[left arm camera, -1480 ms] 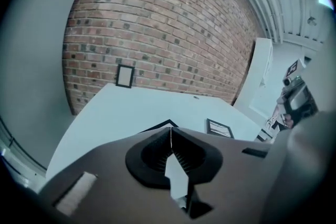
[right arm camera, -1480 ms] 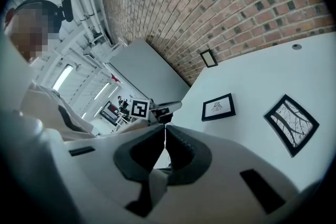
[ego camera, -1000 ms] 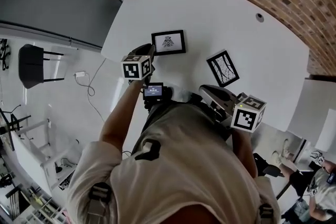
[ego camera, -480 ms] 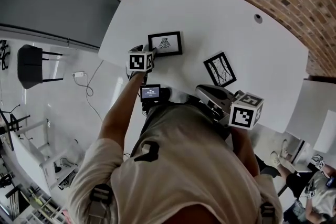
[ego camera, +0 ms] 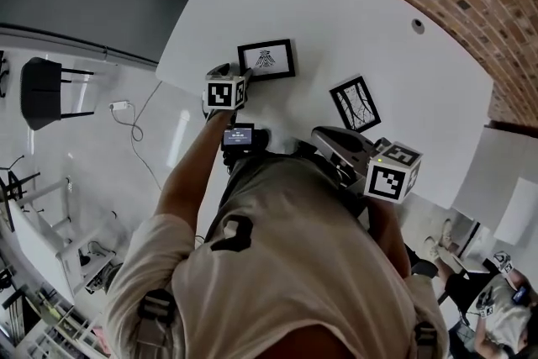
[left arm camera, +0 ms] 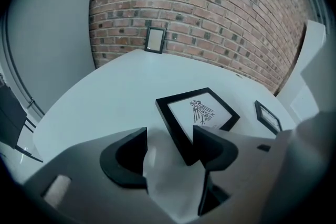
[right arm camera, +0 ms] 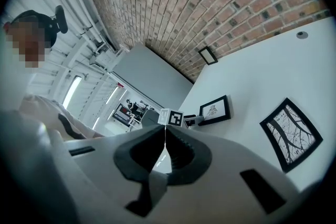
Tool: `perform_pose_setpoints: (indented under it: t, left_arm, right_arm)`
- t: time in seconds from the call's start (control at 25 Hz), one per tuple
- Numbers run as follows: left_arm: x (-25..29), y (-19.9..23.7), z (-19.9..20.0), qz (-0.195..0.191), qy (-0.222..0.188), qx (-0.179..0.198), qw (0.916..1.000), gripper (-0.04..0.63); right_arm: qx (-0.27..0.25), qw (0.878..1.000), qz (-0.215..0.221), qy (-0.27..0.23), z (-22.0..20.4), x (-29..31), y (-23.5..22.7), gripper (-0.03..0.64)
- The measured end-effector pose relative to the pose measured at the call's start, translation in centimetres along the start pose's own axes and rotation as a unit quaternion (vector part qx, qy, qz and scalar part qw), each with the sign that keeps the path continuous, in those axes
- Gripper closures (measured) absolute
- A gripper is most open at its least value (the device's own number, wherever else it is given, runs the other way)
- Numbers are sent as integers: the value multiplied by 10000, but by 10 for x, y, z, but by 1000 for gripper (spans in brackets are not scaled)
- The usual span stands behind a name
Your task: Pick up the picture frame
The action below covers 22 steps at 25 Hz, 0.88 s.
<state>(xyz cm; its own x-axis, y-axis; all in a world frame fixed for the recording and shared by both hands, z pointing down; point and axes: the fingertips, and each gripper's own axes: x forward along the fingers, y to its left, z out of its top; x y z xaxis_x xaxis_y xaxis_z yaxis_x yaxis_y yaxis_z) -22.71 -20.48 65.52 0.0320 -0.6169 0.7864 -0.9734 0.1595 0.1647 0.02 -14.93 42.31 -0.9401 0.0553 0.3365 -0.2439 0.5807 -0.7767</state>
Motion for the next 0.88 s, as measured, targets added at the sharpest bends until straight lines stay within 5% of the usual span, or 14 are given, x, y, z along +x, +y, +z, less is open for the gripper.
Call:
perform_pose_setpoints:
  t: [0.88]
  left_arm:
    - [-34,-5,-51,-15,252,-79,9996,347]
  right_arm:
    - [-176,9985,422,296,-4,29,17,612]
